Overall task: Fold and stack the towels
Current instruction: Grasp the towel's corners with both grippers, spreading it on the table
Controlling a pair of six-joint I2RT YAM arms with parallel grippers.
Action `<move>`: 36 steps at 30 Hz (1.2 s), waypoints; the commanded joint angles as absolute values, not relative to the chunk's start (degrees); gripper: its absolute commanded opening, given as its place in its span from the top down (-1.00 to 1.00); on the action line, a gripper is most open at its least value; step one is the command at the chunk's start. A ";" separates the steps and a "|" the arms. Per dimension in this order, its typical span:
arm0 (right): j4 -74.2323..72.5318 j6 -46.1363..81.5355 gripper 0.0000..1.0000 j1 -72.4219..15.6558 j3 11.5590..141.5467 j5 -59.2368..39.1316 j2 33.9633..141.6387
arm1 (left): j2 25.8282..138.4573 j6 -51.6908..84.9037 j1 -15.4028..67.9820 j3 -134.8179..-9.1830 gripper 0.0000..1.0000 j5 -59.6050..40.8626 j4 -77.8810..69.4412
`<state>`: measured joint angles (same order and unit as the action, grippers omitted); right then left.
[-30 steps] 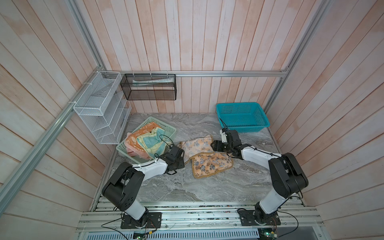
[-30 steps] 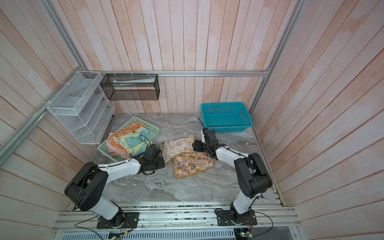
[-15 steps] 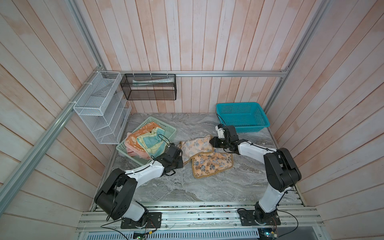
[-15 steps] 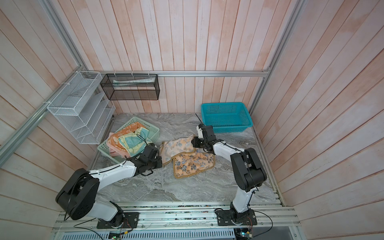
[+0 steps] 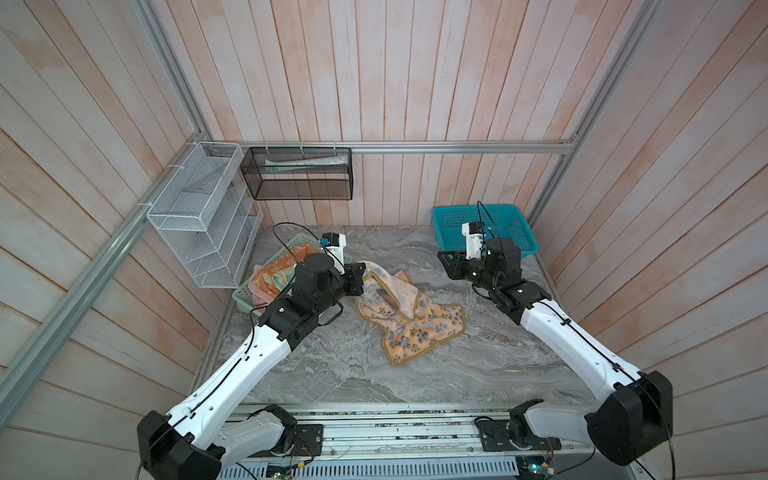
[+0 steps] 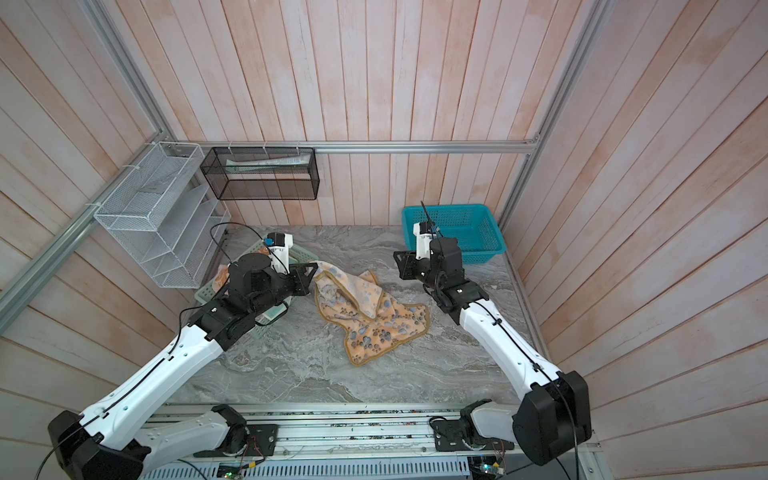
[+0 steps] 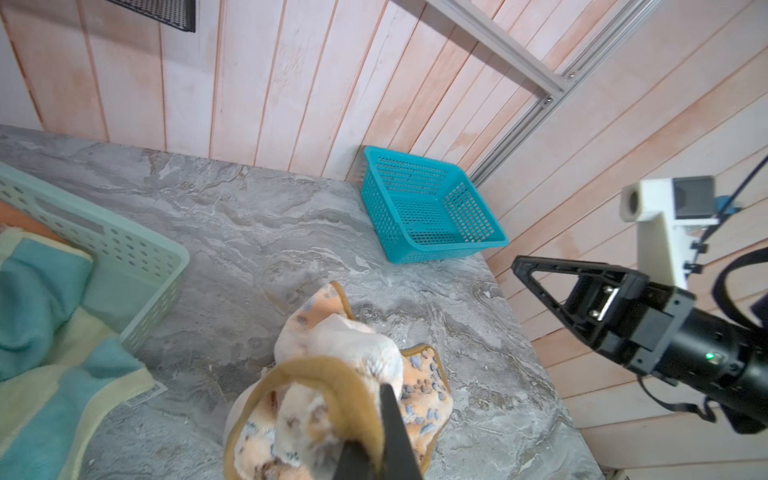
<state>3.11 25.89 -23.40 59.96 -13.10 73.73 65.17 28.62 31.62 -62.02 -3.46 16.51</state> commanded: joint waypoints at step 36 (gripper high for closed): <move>-14.08 52.01 -0.08 -35.37 54.88 -29.54 106.31 | 66.64 34.40 24.42 -51.60 1.00 -11.07 15.89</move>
<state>-12.88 50.68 -34.92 53.91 -27.31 105.19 67.22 34.30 24.86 -51.72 -10.24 17.04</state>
